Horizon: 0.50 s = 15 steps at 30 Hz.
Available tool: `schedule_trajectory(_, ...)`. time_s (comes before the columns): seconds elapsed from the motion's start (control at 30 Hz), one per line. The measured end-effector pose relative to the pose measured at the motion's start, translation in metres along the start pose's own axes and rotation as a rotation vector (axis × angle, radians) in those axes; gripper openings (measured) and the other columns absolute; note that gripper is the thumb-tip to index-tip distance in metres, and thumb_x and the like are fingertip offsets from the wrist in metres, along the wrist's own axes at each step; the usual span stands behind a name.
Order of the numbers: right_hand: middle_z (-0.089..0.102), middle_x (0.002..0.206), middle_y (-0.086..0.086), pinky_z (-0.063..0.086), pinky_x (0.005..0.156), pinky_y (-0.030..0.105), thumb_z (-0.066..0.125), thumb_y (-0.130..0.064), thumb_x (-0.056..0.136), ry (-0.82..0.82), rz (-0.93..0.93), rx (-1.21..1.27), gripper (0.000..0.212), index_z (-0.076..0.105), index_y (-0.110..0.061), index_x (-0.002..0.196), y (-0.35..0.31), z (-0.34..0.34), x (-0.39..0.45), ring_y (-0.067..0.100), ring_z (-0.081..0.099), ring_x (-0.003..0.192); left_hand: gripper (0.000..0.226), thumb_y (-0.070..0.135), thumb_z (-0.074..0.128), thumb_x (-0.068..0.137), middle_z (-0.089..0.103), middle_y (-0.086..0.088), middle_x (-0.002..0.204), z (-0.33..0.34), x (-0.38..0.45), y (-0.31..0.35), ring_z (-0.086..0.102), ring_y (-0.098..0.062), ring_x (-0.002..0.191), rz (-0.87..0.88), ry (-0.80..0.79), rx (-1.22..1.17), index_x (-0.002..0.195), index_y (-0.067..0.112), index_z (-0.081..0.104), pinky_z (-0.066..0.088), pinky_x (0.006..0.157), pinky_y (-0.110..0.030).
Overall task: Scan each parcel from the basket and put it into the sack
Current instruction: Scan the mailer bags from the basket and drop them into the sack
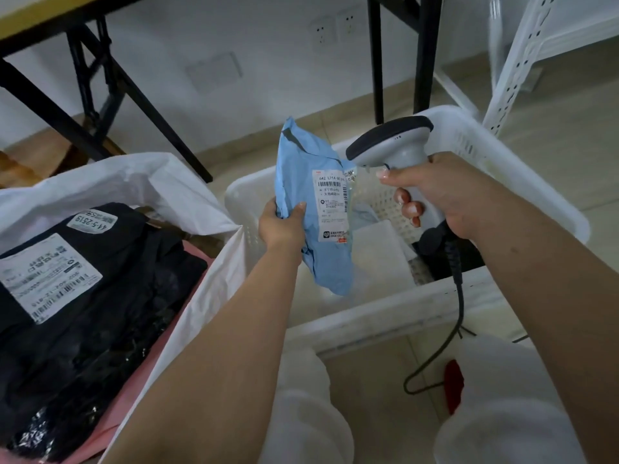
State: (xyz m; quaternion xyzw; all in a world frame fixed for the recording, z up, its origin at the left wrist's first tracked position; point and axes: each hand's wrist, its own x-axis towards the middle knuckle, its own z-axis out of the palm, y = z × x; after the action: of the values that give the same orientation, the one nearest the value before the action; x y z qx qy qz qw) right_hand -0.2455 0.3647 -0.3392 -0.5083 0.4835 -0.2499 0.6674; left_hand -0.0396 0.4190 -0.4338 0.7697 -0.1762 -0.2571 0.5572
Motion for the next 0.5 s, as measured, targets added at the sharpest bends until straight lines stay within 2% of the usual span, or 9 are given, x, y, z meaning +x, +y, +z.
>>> schedule_trajectory(0.17,0.051,0.060,0.001,0.038,0.041,0.021,0.069,-0.022,0.089,-0.013,-0.010,-0.010,0.018,0.060,-0.007,0.091,-0.003,-0.005,-0.007,0.010,0.039,0.043,0.030,0.017,0.069,0.090,0.070,-0.003,0.107,-0.001,0.001,-0.002,0.068,-0.023,0.094,-0.043,0.019,-0.043,0.120,0.014,0.063,0.058,0.087,-0.041)
schedule_trajectory(0.3,0.051,0.059,0.000,0.038,0.041,0.021,0.069,-0.024,0.089,-0.011,0.003,-0.025,0.019,0.060,-0.008,0.091,-0.005,-0.007,-0.010,0.009,0.039,0.042,0.018,0.017,0.069,0.090,0.071,-0.003,0.104,-0.003,0.001,-0.001,0.069,-0.024,0.094,-0.070,0.033,-0.087,0.108,0.017,0.063,0.058,0.087,-0.043)
schedule_trajectory(0.5,0.050,0.061,0.001,0.038,0.042,0.021,0.069,-0.023,0.089,-0.008,0.001,-0.034,0.018,0.058,-0.008,0.086,-0.006,-0.007,-0.012,0.009,0.038,0.041,0.019,0.018,0.069,0.091,0.071,-0.004,0.106,-0.006,0.002,0.001,0.069,-0.025,0.095,-0.078,0.030,-0.106,0.108,0.018,0.061,0.058,0.087,-0.045)
